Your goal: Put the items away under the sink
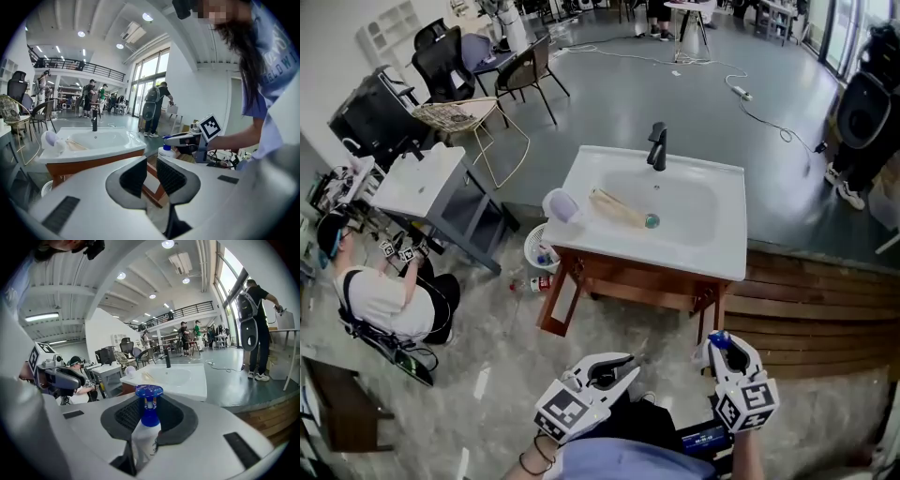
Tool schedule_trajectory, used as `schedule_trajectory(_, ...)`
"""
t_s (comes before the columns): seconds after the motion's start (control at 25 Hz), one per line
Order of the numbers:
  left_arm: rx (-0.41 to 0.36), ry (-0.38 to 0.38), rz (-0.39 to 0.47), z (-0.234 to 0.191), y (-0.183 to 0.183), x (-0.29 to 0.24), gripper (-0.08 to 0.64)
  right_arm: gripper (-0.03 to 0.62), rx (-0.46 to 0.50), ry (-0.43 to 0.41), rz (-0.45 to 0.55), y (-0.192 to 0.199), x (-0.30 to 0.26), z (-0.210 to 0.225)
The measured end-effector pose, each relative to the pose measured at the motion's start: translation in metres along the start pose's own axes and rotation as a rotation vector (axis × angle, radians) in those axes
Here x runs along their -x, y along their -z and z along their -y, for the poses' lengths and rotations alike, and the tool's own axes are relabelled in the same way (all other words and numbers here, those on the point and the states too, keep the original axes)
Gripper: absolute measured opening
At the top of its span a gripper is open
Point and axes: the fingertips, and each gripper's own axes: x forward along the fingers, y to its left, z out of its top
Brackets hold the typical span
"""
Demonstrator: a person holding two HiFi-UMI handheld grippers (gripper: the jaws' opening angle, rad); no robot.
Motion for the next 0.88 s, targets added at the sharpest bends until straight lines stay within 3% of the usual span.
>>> schedule_trajectory(0.36,0.048,-0.031,0.015,-0.042,0.020,0.019,0.067,0.086,0.033,-0.059,-0.037,0.005,-0.048,-0.035)
schedule_trajectory(0.72,0.033,-0.028,0.022,-0.073,0.038,0.044,0.068,0.086,0.029,-0.110,-0.069,0.015,-0.099,-0.076)
schedule_trajectory(0.88,0.021,-0.043,0.066,-0.090,0.045,0.046,0.067,0.086,0.048,-0.082,-0.084,0.019,-0.121,-0.079)
